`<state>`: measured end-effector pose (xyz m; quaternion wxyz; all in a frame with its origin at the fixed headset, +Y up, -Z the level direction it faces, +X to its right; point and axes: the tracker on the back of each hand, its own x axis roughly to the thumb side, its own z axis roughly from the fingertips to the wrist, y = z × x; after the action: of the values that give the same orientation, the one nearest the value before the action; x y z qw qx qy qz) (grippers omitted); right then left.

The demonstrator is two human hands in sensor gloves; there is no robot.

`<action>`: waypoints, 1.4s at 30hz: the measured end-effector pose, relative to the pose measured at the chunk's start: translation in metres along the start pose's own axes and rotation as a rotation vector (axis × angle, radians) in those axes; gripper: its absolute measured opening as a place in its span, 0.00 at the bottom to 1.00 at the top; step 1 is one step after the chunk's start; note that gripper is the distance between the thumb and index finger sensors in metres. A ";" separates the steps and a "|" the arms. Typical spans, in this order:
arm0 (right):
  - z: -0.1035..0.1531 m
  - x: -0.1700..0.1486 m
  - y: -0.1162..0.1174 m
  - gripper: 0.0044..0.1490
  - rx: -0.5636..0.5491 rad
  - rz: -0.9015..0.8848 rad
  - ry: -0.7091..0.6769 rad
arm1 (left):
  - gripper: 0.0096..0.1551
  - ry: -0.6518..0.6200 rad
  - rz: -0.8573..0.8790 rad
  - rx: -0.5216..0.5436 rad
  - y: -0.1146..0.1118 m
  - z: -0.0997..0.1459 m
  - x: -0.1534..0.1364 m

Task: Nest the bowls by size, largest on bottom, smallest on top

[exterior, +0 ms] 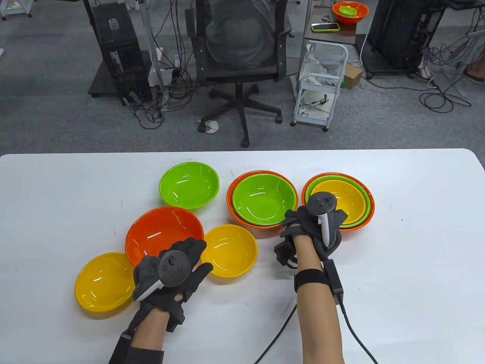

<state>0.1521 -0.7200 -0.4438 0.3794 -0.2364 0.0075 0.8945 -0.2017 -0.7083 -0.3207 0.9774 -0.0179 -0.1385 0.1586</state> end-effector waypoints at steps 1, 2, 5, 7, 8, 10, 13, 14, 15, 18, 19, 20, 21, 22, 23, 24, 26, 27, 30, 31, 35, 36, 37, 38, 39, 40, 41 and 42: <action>0.001 0.000 -0.002 0.37 0.002 0.000 -0.010 | 0.42 -0.001 0.001 0.000 0.000 0.000 0.000; 0.003 0.000 -0.005 0.37 0.004 0.003 -0.022 | 0.41 -0.002 -0.003 0.000 0.000 0.000 0.000; 0.010 0.000 -0.016 0.37 0.006 0.027 -0.086 | 0.42 0.000 -0.009 0.002 0.001 0.000 0.000; 0.017 -0.001 -0.025 0.36 0.010 0.045 -0.142 | 0.42 0.002 -0.008 0.000 0.001 0.000 0.000; 0.019 -0.001 -0.027 0.35 0.014 0.046 -0.153 | 0.41 0.003 -0.011 -0.001 0.001 0.000 0.001; 0.028 -0.003 -0.037 0.35 0.037 0.048 -0.201 | 0.41 0.004 -0.019 -0.001 0.001 0.000 0.001; 0.041 -0.008 -0.046 0.36 0.068 0.081 -0.267 | 0.41 0.004 -0.023 -0.002 0.001 0.000 0.002; 0.047 -0.011 -0.050 0.36 0.076 0.095 -0.293 | 0.41 0.004 -0.029 -0.003 0.001 0.000 0.002; 0.054 -0.015 -0.054 0.36 0.081 0.111 -0.324 | 0.41 0.005 -0.033 -0.004 0.000 0.000 0.002; 0.064 -0.024 -0.058 0.38 0.093 0.137 -0.372 | 0.41 0.008 -0.036 -0.010 -0.001 -0.001 0.002; 0.068 -0.030 -0.059 0.38 0.108 0.154 -0.388 | 0.41 0.009 -0.035 -0.013 -0.001 -0.001 0.003; 0.070 -0.033 -0.059 0.39 0.109 0.162 -0.394 | 0.41 0.010 -0.036 -0.016 -0.002 -0.001 0.003; 0.073 -0.037 -0.059 0.39 0.112 0.176 -0.410 | 0.41 0.011 -0.039 -0.018 -0.003 -0.001 0.003; 0.075 -0.041 -0.058 0.39 0.112 0.186 -0.422 | 0.41 0.012 -0.042 -0.020 -0.003 -0.002 0.003; 0.078 -0.047 -0.057 0.40 0.111 0.204 -0.440 | 0.41 0.012 -0.048 -0.025 -0.004 -0.002 0.004; 0.080 -0.049 -0.056 0.40 0.112 0.214 -0.450 | 0.41 0.013 -0.050 -0.026 -0.004 -0.003 0.004; 0.084 -0.056 -0.054 0.40 0.109 0.235 -0.476 | 0.41 0.016 -0.058 -0.034 -0.006 -0.004 0.005; 0.085 -0.059 -0.053 0.41 0.111 0.244 -0.487 | 0.41 0.017 -0.061 -0.036 -0.007 -0.004 0.005; 0.088 -0.067 -0.050 0.41 0.109 0.255 -0.507 | 0.41 0.018 -0.077 -0.047 -0.009 -0.005 0.006; 0.088 -0.070 -0.048 0.41 0.102 0.255 -0.514 | 0.41 0.016 -0.082 -0.049 -0.010 -0.005 0.007; 0.088 -0.075 -0.050 0.41 0.087 0.276 -0.513 | 0.42 0.004 -0.099 -0.064 -0.012 -0.006 0.012; 0.088 -0.076 -0.050 0.42 0.084 0.276 -0.512 | 0.42 0.000 -0.105 -0.067 -0.013 -0.006 0.014; 0.088 -0.077 -0.053 0.41 0.078 0.274 -0.510 | 0.42 -0.007 -0.115 -0.072 -0.014 -0.006 0.016; 0.088 -0.078 -0.054 0.42 0.075 0.270 -0.507 | 0.42 -0.011 -0.119 -0.075 -0.014 -0.006 0.018; 0.087 -0.080 -0.057 0.42 0.064 0.255 -0.500 | 0.42 -0.019 -0.123 -0.081 -0.016 -0.006 0.021; 0.086 -0.082 -0.059 0.42 0.061 0.245 -0.495 | 0.42 -0.024 -0.125 -0.089 -0.017 -0.006 0.023; 0.085 -0.083 -0.061 0.42 0.062 0.240 -0.488 | 0.42 -0.030 -0.128 -0.096 -0.018 -0.006 0.025; 0.084 -0.085 -0.062 0.42 0.061 0.236 -0.482 | 0.42 -0.037 -0.136 -0.109 -0.021 -0.007 0.028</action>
<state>0.2101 -0.7169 -0.3222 0.2704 -0.0026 -0.0284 0.9623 -0.1679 -0.7189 -0.3182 0.9808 -0.0585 -0.1657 0.0847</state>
